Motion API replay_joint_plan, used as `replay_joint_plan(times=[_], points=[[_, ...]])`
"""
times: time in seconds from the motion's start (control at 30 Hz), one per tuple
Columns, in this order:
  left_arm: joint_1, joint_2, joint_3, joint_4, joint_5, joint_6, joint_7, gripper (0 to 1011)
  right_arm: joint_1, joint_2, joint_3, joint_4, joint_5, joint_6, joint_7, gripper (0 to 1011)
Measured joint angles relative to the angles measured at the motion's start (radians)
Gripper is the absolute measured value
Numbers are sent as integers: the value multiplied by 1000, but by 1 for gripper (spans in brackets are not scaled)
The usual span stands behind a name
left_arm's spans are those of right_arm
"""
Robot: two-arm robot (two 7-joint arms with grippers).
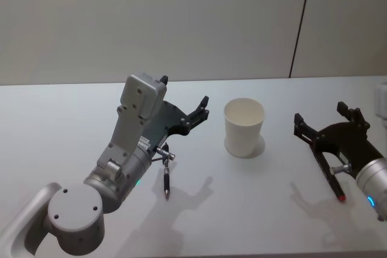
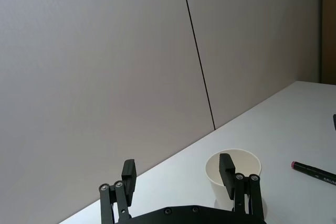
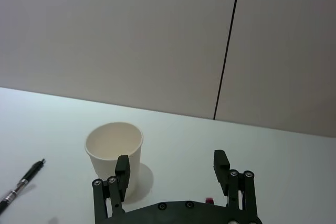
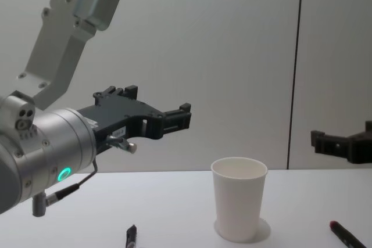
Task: Place the pen into the pen holder.
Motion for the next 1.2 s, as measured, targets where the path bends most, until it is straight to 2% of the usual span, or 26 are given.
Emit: replay_joint_plan(times=[0.47, 0.53, 0.83, 1.2], points=[[0, 0, 0, 0, 0, 0, 0, 1004, 72, -31, 11, 29, -30, 235, -36, 1001], [0, 0, 0, 0, 0, 0, 0, 1004, 92, -37, 17, 45, -33, 282, -41, 1001], [0, 0, 0, 0, 0, 0, 0, 1004, 151, -56, 31, 106, -41, 385, -50, 1001], [0, 0, 0, 0, 0, 0, 0, 1004, 223, -77, 42, 194, -58, 475, -47, 1001]])
